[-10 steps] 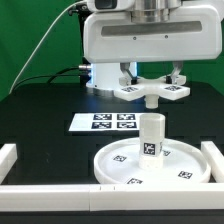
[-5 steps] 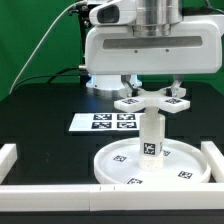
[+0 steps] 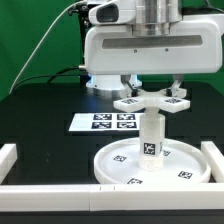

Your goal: Assemble round table

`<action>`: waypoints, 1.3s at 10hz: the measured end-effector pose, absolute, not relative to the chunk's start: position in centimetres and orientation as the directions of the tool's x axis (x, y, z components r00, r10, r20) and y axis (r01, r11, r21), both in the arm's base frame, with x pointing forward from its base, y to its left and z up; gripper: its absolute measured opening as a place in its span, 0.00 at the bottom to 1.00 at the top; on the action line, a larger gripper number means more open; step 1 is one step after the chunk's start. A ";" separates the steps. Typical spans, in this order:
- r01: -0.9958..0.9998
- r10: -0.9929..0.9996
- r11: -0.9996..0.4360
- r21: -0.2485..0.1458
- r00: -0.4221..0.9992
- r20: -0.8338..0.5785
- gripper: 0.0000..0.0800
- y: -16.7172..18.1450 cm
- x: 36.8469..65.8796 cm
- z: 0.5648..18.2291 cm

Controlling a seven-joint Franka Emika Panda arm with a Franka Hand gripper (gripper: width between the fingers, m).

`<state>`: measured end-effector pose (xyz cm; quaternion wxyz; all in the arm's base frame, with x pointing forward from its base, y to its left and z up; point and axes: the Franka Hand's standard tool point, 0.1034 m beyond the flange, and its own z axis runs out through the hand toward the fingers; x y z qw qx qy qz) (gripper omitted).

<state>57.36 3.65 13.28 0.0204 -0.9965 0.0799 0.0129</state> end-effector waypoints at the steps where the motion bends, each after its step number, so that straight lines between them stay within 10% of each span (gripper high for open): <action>1: -0.182 -0.180 -0.982 -0.041 0.983 -0.046 0.55 4.0 57.0 13.6; 13: -0.191 -0.190 -0.981 -0.020 0.980 -0.052 0.55 3.8 56.5 10.7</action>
Offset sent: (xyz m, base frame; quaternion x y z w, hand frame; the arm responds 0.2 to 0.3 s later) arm 0.0000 0.0000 0.0000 0.0000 0.0000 0.0000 1.0000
